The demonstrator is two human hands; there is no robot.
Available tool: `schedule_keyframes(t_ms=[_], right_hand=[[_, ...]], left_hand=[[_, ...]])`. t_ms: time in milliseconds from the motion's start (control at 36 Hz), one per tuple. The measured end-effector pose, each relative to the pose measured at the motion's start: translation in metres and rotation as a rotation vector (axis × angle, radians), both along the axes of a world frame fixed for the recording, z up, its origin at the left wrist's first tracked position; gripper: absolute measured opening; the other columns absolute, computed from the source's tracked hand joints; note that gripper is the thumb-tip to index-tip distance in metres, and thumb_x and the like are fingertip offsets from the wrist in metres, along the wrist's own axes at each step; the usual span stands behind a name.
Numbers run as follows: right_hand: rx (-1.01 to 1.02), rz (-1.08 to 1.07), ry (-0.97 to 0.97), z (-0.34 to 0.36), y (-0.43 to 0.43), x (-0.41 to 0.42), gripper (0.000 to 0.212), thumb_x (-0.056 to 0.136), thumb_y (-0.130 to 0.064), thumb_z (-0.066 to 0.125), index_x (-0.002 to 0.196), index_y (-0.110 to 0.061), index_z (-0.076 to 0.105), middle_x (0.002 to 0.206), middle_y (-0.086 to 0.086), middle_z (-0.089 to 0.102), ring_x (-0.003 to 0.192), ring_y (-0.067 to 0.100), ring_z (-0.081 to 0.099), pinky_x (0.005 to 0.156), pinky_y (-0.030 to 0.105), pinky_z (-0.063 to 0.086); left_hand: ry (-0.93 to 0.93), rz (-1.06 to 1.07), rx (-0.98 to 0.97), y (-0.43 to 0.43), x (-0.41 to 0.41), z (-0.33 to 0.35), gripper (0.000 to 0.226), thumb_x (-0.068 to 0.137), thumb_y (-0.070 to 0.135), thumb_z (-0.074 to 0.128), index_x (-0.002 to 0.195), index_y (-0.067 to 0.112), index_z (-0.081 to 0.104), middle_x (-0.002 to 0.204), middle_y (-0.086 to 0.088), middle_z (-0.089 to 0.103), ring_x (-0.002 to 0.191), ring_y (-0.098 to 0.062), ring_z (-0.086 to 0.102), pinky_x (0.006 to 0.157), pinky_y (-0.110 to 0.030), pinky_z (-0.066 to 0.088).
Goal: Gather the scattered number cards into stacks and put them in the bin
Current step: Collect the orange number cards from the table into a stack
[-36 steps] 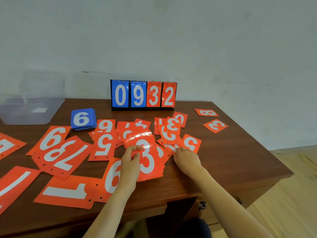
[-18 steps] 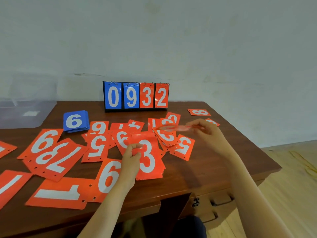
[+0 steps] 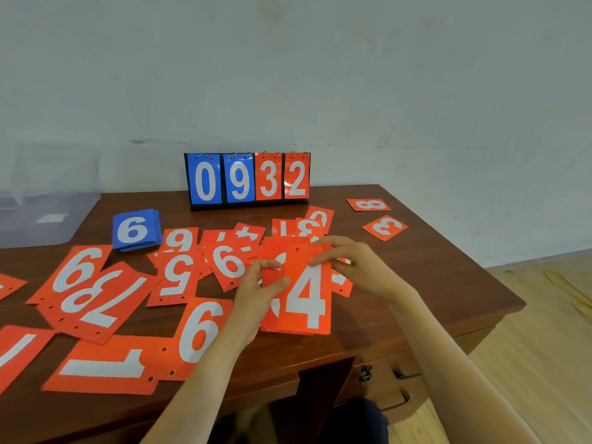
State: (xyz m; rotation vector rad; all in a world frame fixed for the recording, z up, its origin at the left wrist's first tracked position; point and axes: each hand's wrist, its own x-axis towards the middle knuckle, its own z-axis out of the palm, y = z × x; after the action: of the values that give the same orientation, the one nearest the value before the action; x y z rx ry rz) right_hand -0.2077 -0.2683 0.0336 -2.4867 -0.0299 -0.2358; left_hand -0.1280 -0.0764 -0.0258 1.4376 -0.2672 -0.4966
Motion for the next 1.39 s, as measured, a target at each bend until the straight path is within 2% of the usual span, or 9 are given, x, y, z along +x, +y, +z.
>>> schedule_keyframes(t_ms=[278,389,500,694,861,1028,1167,1278,1389], right_hand=[[-0.290,-0.152,0.187,-0.041,-0.019,0.021,0.052,0.097,-0.011,0.044,0.142,-0.036,0.036,0.159,-0.008,0.009,0.147,0.018,-0.004,0.117,0.045,0.012],[-0.373,-0.391,0.367,-0.068,-0.039,0.026,0.062,0.096,-0.045,0.045,0.149,-0.026,0.021,0.160,0.001,0.008,0.147,0.024,-0.002,0.117,0.045,0.011],[-0.341,-0.408,0.553,-0.086,-0.044,0.015,0.083,0.088,-0.065,0.041,0.152,-0.022,0.011,0.160,0.001,0.004,0.147,0.024,0.003,0.117,0.045,0.011],[-0.541,-0.566,0.483,-0.091,-0.041,-0.010,0.078,0.090,-0.068,0.028,0.145,-0.013,0.031,0.156,0.006,0.021,0.144,0.025,0.019,0.115,0.050,0.014],[-0.486,-0.548,0.537,-0.090,-0.035,-0.033,0.063,0.093,-0.058,0.035,0.137,-0.013,0.040,0.146,0.008,0.038,0.126,0.025,0.047,0.096,0.037,0.045],[-0.538,-0.471,0.462,-0.086,-0.012,-0.064,0.054,0.095,-0.057,0.032,0.144,-0.033,0.028,0.153,0.005,0.022,0.134,0.031,0.033,0.100,0.043,0.041],[-0.572,-0.353,0.538,-0.083,0.005,-0.088,0.093,0.079,-0.078,0.038,0.151,-0.025,0.011,0.159,0.000,0.006,0.145,0.028,0.008,0.114,0.048,0.018],[-0.702,-0.296,0.519,-0.086,0.011,-0.098,0.082,0.089,-0.049,0.054,0.150,-0.020,0.009,0.158,0.002,0.011,0.143,0.028,0.015,0.112,0.043,0.025],[-0.483,-0.331,0.335,-0.078,0.007,-0.102,0.042,0.098,-0.020,0.044,0.139,-0.029,0.042,0.142,-0.002,0.047,0.129,0.019,0.045,0.104,0.037,0.042]], left_hand=[[-0.074,0.059,0.131,-0.007,0.007,-0.018,0.013,0.097,0.023,0.048,0.105,0.033,0.051,0.123,0.008,0.050,0.103,-0.016,0.057,0.084,-0.034,0.055],[-0.099,0.104,0.171,-0.008,0.010,-0.023,0.016,0.100,0.022,0.041,0.105,0.033,0.052,0.120,0.009,0.049,0.106,-0.015,0.055,0.087,-0.036,0.054],[-0.130,0.105,0.210,-0.009,0.011,-0.028,0.019,0.100,0.023,0.038,0.107,0.032,0.053,0.116,0.011,0.049,0.101,-0.012,0.055,0.088,-0.034,0.054],[-0.143,0.086,0.227,-0.012,0.005,-0.030,0.022,0.101,0.019,0.037,0.106,0.033,0.054,0.117,0.011,0.047,0.101,-0.011,0.053,0.086,-0.032,0.052],[-0.155,0.054,0.241,-0.016,-0.005,-0.025,0.023,0.101,0.019,0.037,0.103,0.033,0.054,0.116,0.009,0.045,0.094,-0.010,0.053,0.073,-0.022,0.049],[-0.143,0.012,0.220,-0.017,-0.018,-0.021,0.021,0.101,0.019,0.037,0.108,0.029,0.055,0.115,0.009,0.045,0.094,-0.010,0.053,0.072,-0.021,0.049],[-0.117,-0.008,0.197,-0.014,-0.031,-0.022,0.019,0.100,0.020,0.039,0.108,0.029,0.055,0.115,0.007,0.050,0.093,-0.013,0.057,0.067,-0.020,0.049],[-0.105,-0.020,0.188,-0.010,-0.038,-0.023,0.018,0.100,0.021,0.041,0.107,0.030,0.055,0.118,0.004,0.053,0.097,-0.017,0.059,0.074,-0.025,0.053],[-0.111,-0.026,0.168,-0.005,-0.042,-0.023,0.017,0.099,0.020,0.042,0.106,0.031,0.054,0.122,0.003,0.053,0.101,-0.017,0.058,0.078,-0.027,0.054]])
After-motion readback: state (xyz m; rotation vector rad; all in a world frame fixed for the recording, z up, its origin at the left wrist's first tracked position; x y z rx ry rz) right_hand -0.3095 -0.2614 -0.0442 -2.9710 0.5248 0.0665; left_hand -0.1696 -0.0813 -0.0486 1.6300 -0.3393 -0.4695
